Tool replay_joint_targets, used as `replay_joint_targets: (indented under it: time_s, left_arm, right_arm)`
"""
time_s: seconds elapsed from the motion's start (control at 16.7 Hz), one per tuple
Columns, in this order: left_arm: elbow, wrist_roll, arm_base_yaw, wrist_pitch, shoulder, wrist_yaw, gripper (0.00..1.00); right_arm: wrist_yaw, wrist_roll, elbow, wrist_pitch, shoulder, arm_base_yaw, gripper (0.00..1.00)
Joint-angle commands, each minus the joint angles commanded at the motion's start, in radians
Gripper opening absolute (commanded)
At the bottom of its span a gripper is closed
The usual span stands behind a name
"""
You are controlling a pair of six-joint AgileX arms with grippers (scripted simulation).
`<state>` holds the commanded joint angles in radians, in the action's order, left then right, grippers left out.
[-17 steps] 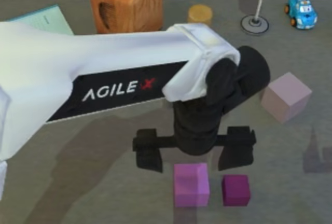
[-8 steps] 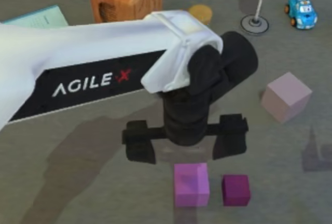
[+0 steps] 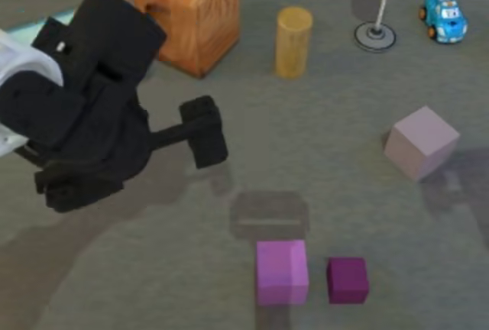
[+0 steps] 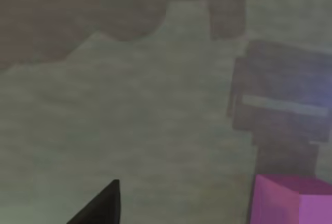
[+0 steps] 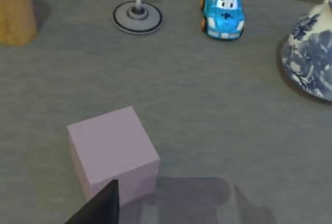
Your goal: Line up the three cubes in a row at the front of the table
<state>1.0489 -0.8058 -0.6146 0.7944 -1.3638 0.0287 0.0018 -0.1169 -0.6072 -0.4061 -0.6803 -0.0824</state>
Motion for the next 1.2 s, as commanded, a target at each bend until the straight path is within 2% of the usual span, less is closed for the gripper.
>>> replay_joint_targets:
  time_s: [0.42, 0.66, 0.96, 1.2]
  left_arm:
    - [-0.587, 0.334, 0.34, -0.372, 0.727, 0.0, 1.0]
    - [-0.84, 0.547, 0.49, -0.564, 1.048, -0.01, 1.0]
    - [-1.015, 0.754, 0.609, -0.748, 1.298, -0.025, 1.0]
    - [-1.049, 0.806, 0.635, -0.794, 1.364, -0.029, 1.0]
  right_arm:
    - [0.006, -0.126, -0.598, -0.427, -0.792, -0.074, 1.0]
    - [0.006, -0.185, -0.887, -0.628, -1.136, -0.112, 1.0]
    - [0.002, -0.233, -1.15, -0.785, -1.425, -0.141, 1.0]
    - [0.001, -0.244, -1.212, -0.818, -1.485, -0.148, 1.0]
